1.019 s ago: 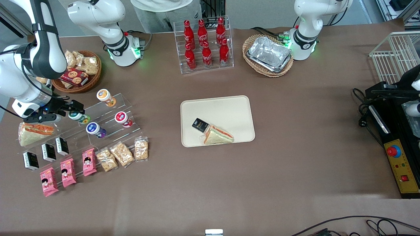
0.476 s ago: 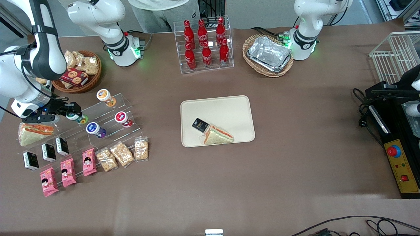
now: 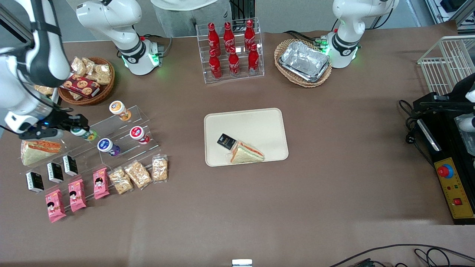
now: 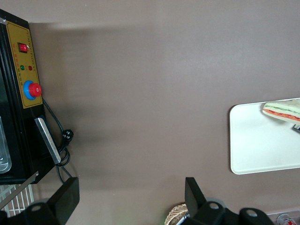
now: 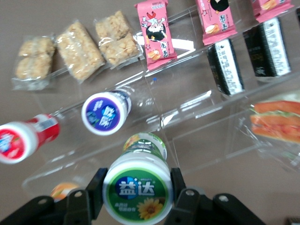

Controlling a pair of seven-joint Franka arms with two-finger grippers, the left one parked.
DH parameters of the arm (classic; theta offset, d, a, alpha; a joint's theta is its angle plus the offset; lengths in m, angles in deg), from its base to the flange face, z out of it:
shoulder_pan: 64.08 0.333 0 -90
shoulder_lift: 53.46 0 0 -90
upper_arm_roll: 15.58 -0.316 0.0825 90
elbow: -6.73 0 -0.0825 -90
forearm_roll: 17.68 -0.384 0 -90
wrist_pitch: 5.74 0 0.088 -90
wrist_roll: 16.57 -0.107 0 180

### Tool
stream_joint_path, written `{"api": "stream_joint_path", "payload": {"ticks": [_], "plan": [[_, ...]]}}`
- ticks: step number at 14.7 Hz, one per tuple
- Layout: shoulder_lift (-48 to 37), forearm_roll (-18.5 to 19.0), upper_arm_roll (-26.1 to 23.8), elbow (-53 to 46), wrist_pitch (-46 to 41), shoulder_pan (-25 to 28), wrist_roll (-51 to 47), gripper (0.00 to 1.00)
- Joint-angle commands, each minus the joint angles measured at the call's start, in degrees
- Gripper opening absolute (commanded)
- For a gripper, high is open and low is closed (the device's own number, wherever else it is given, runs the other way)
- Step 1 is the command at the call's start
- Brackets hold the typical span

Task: Place green gum on tray
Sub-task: 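Lift the green gum bottle up off the rack with the right gripper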

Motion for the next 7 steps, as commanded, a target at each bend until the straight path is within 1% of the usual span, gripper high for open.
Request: {"api": "stream_joint_path", "payload": {"ticks": [1, 3, 4, 6, 7], "plan": [[0.51, 1.79, -2.58, -12.47, -15.32, 0.57, -4.65, 0.00], [0.07, 2.15, -7.58, -15.91, -22.18, 0.48, -12.28, 0.00], [-0.02, 2.07, -10.74, -17.14, -24.21, 0.39, -17.02, 0.00], [-0.02, 1.02, -16.55, -18.47, -25.99, 0.48, -24.76, 0.00], [0.15, -0.29, -19.79, -18.74, -25.90, 0.48, -29.06, 0.00]]}}
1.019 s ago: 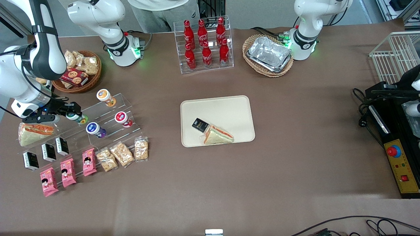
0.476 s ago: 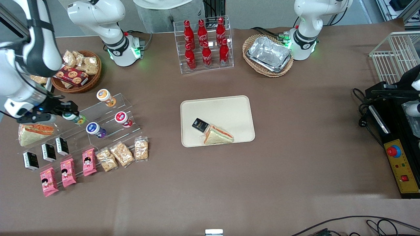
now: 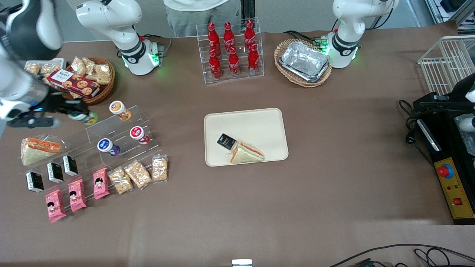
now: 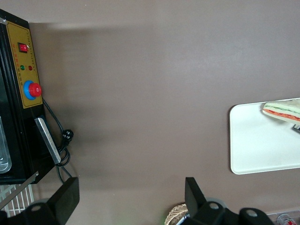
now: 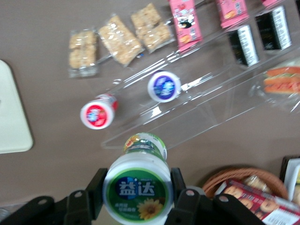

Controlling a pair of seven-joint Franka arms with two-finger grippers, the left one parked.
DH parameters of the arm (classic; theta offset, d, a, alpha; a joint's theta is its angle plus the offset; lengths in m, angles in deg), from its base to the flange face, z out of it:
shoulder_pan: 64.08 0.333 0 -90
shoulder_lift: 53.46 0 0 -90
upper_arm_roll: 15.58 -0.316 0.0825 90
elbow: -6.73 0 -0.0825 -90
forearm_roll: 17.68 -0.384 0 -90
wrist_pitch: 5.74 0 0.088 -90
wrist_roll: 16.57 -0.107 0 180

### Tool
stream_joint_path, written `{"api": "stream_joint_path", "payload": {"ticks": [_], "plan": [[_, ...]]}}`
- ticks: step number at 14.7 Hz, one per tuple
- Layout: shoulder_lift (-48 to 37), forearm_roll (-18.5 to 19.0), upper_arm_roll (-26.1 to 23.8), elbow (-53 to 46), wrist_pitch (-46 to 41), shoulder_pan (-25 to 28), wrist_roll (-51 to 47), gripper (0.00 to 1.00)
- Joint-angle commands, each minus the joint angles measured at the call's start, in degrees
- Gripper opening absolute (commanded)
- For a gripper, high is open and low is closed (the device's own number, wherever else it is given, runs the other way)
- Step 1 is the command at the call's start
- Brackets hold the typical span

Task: Place green gum on tray
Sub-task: 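Lift the green gum bottle up off the rack with the right gripper, then carry the green gum bottle over the white tray beside the tissue pack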

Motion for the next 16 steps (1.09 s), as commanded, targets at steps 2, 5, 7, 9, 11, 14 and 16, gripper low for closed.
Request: {"api": "stream_joint_path", "payload": {"ticks": [2, 5, 7, 9, 11, 14, 16], "plan": [[1.41, -4.34, -12.56, -2.82, -1.35, 0.20, -18.70, 0.00], [4.13, -5.85, -20.03, -2.47, 3.82, 0.29, -29.68, 0.00], [6.33, -5.85, -25.39, -1.07, 9.43, 0.46, -37.59, 0.00], [8.44, -5.76, -27.87, 1.47, 16.55, 1.95, -43.58, 0.00], [9.85, -5.33, -27.96, 5.42, 23.84, 5.28, -47.11, 0.00], [12.39, -4.80, -27.96, 11.49, 35.09, 8.89, -51.42, 0.00], [15.29, -2.88, -27.96, 13.34, 40.11, 10.13, -53.88, 0.00]]}}
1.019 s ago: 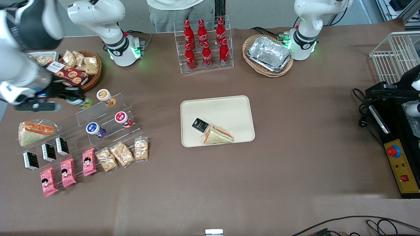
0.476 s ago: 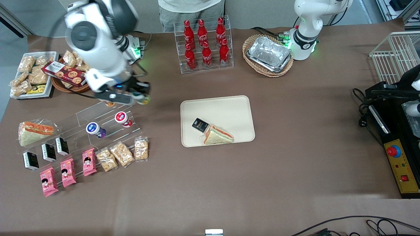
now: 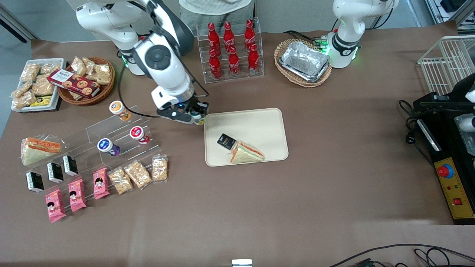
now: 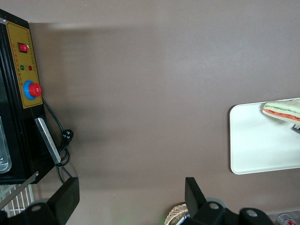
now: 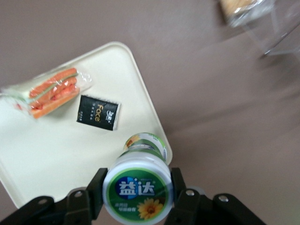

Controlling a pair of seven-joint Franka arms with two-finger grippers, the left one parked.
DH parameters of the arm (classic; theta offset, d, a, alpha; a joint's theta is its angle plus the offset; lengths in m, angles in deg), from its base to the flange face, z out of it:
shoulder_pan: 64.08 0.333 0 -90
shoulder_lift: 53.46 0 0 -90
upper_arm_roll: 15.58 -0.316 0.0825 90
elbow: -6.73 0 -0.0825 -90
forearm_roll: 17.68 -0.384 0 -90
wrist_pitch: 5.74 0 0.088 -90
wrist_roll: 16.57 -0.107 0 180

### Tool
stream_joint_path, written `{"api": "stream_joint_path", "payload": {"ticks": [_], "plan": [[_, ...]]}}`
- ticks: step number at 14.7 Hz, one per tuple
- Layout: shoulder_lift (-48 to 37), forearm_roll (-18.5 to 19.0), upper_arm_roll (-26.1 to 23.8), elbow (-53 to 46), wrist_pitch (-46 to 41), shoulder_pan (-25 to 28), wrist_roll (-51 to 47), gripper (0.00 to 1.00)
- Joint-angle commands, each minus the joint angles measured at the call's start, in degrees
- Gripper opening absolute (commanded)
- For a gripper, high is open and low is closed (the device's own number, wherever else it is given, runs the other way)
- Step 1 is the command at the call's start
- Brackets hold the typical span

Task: Place green gum on tray
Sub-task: 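Carry the green gum bottle over the white tray beside the tissue pack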

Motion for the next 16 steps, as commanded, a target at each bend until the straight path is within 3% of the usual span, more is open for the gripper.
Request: {"api": "stream_joint_path", "payload": {"ticks": [1, 7, 11, 12, 14, 16], "plan": [[4.71, 4.13, 0.17, 3.37, 8.74, 2.17, -5.75, 0.00], [15.44, 15.13, 0.26, 3.11, 18.24, 5.61, -15.96, 0.00], [17.65, 15.76, 0.26, 2.93, 20.44, 5.69, -16.58, 0.00], [17.82, 15.76, 0.26, 2.84, 20.44, 5.52, -16.58, 0.15], [18.00, 15.58, 0.26, 2.67, 20.44, 5.43, -17.71, 1.00], [17.22, 15.67, 0.17, 2.67, 20.01, 5.25, -19.39, 1.00]]}}
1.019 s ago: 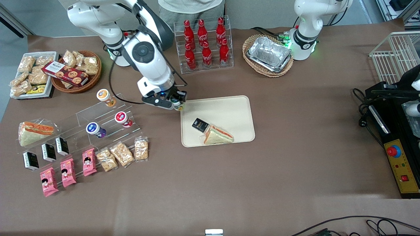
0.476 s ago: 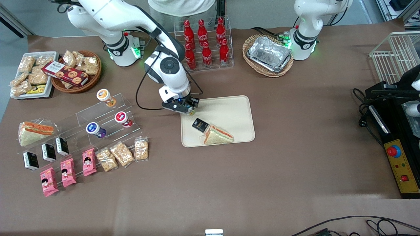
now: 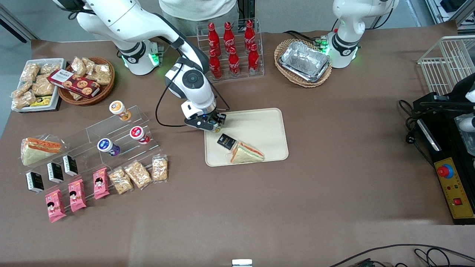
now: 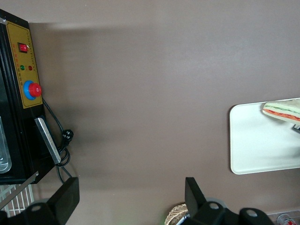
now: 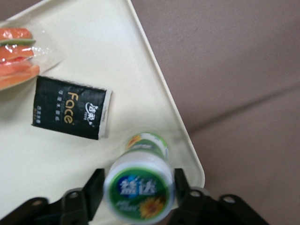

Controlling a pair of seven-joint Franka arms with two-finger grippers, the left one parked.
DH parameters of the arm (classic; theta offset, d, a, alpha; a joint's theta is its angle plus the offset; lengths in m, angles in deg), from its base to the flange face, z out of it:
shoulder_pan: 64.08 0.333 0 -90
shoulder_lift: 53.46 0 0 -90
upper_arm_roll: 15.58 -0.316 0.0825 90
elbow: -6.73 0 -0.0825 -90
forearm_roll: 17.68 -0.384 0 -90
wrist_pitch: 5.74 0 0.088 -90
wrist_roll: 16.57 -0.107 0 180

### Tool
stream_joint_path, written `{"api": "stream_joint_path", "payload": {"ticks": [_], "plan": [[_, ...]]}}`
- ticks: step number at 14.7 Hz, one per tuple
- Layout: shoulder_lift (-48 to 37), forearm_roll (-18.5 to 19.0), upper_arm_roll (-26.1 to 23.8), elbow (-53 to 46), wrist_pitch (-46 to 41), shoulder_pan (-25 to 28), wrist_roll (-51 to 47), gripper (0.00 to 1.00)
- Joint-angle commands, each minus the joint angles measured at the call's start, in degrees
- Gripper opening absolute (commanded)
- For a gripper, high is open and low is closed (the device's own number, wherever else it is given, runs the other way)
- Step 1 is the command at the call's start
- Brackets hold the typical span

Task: Place green gum on tray
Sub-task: 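Lower the bottle onto the tray and open the right gripper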

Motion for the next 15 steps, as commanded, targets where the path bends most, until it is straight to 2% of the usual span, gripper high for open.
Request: {"api": "stream_joint_path", "payload": {"ticks": [1, 3, 5, 6, 8, 9, 12, 15], "plan": [[-0.75, 1.53, -0.21, -1.20, 0.26, -0.51, -2.24, 1.00], [-5.83, 1.53, -0.21, -1.20, -4.79, -1.64, -0.57, 1.00], [-12.77, 0.30, -0.21, -1.38, -15.59, -4.54, 7.74, 1.00], [-16.81, -2.23, -0.12, -1.55, -20.26, -6.64, 13.44, 1.00], [-23.41, -10.91, 1.62, -1.90, -27.65, -11.03, 27.31, 1.00], [-26.14, -13.13, 4.07, -1.90, -30.47, -12.53, 34.35, 1.00], [-30.98, -13.33, 17.24, -2.17, -35.67, -13.25, 51.76, 1.00], [-33.10, -12.19, 24.82, -3.48, -37.95, -13.86, 59.89, 1.00]]}}
